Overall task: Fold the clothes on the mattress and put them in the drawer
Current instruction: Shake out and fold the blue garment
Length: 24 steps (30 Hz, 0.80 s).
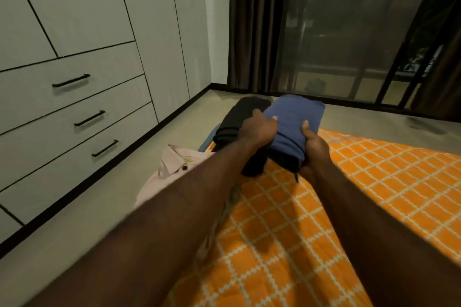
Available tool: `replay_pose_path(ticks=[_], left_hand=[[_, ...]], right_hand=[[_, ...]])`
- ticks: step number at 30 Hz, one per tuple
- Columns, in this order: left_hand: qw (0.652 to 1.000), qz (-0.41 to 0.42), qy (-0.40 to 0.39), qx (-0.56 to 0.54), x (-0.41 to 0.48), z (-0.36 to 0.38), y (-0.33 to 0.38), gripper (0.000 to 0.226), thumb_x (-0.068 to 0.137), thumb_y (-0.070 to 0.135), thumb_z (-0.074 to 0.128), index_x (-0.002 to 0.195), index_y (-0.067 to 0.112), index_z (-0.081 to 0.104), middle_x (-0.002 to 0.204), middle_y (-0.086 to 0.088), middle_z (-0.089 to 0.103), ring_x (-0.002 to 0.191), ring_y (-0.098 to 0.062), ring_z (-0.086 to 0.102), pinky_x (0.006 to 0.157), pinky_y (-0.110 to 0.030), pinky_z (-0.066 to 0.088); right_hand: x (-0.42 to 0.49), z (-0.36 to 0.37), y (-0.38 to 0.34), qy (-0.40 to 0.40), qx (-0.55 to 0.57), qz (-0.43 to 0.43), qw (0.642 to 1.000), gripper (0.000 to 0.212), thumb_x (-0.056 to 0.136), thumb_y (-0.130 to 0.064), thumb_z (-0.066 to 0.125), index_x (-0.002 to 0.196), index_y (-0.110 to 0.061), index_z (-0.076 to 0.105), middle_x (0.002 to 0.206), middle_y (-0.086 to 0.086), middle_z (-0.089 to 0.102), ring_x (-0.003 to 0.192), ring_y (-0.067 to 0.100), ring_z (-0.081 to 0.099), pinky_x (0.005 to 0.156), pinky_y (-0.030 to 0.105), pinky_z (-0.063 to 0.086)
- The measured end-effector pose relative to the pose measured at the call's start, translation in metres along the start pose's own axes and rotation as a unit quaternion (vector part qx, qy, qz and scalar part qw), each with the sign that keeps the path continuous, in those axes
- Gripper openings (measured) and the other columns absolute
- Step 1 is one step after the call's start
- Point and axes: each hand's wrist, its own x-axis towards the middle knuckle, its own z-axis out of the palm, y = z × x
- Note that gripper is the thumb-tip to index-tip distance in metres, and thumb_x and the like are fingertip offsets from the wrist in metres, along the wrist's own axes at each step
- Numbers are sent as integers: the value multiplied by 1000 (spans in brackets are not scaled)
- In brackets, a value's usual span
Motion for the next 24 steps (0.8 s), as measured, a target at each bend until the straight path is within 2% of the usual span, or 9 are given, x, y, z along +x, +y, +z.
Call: replay_pose_path(ticks=[4,7,10,13,15,17,20,22,24], left_hand=[[997,47,61,-10,45,-29,-4,41,106,32,41,141,10,40,136,-21,56,122,-39,55,94,-37,43],[995,53,87,-3,74,-50,-15,34,106,28,39,138,16,43,130,-17,59,114,-35,57,85,-32,38],[995,48,85,-7,106,-60,-34,33,106,28,40,137,18,46,131,-14,59,115,-32,56,86,-30,37],[998,29,57,-2,127,-59,-60,33,105,32,44,134,19,51,133,-17,59,119,-35,56,89,-31,39],[1000,0,15,20,133,-51,-84,35,104,36,47,134,19,50,134,-20,57,118,-36,56,89,-32,40],[999,-29,-9,11,136,-44,-102,37,102,41,48,134,23,49,134,-20,57,112,-34,56,87,-33,41],[1000,-27,-12,11,139,-47,-106,40,101,48,48,135,27,48,134,-18,56,105,-31,55,87,-33,41],[999,-21,-12,32,139,-53,-103,47,99,57,45,135,26,49,136,-17,56,110,-32,56,90,-35,42],[998,-25,-6,49,137,-57,-99,61,96,70,38,135,25,50,138,-16,56,114,-32,56,94,-38,43]], right_hand=[[46,51,-23,-7,-87,-40,995,49,105,-40,53,127,3,62,109,9,74,88,22,74,69,34,62],[77,81,-24,-38,-141,-40,989,44,107,-39,49,121,0,61,100,5,71,81,17,71,58,25,58],[106,102,-10,-39,-169,-34,984,48,106,-42,51,127,0,60,110,10,71,89,21,72,64,29,61],[124,99,14,-23,-221,-3,975,61,101,-53,54,133,-2,59,125,16,68,103,32,70,88,45,61],[129,87,28,-26,-265,63,962,63,98,-57,58,130,-2,60,118,15,68,97,32,68,81,43,60],[129,75,32,-16,-301,107,947,54,96,-57,62,109,-4,62,94,11,62,75,25,59,66,34,51],[135,63,33,1,-304,114,946,52,91,-60,67,93,-9,60,79,7,53,60,19,47,57,30,39],[130,64,26,-10,-296,110,949,56,91,-62,65,103,-7,61,81,10,52,60,19,44,57,29,36],[126,63,22,-19,-288,105,952,72,92,-65,61,122,0,63,100,26,64,71,31,55,66,34,46]])
